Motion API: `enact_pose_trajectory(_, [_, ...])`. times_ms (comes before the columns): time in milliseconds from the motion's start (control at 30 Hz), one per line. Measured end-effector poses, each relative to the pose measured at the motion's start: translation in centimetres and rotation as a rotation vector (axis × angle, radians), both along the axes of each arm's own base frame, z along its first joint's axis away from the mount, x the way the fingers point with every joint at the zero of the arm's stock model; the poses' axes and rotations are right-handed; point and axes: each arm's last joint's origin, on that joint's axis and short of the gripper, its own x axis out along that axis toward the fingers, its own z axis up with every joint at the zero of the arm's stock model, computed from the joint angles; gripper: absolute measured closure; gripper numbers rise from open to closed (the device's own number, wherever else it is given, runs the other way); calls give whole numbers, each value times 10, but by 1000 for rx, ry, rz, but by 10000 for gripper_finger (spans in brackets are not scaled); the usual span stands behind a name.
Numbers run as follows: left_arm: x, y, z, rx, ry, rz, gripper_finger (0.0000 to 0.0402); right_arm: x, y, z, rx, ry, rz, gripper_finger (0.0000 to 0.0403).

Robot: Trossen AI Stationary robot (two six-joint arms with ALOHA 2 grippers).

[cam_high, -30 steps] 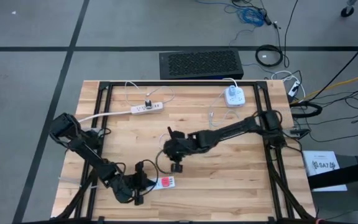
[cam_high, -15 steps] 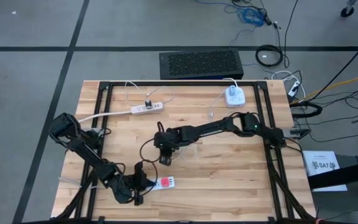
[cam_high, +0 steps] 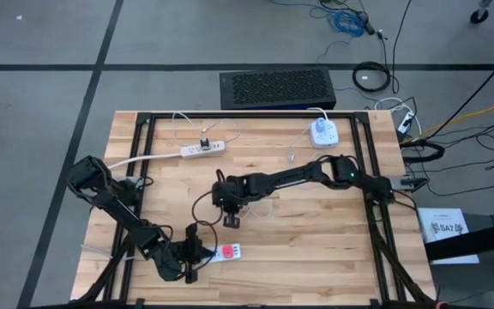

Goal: Insert USB
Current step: Insert the white cable charger into the pink charger adapter

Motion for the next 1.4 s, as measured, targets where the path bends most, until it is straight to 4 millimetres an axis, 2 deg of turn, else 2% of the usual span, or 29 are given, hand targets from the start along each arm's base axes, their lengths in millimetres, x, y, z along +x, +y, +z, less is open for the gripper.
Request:
enact_pose_trajectory(100, [0,0,0,14,-2,-8,401,-2,6,12,-22,-24,38,398])
enact_pose_trajectory(267, [-3,0,0,75,-31,3,401,-7,31,51,-96,-135,75,400])
enact_pose_trajectory(533, [-4,0,0,112,-57,29,401,-14,86,66,-178,-248,110,402])
enact_pose_trajectory(633, [-4,1,0,132,-71,43,401,-18,100,59,-198,-279,90,402])
enact_pose_trajectory(800, [-4,2,0,146,-84,60,401,-32,105,55,-172,-341,37,402])
enact_pose_trajectory(933, [-3,2,0,152,-90,65,401,-48,100,64,-136,-505,1,403])
enact_pose_trajectory(1067, [-3,3,1,184,-107,80,401,-70,97,69,-16,-803,14,403])
enact_pose_trajectory(1233, [2,6,2,215,-137,104,401,-97,103,37,46,-1013,3,403])
enact_pose_trajectory(1400, [8,13,2,222,-140,147,401,-97,109,18,12,-1055,-46,403])
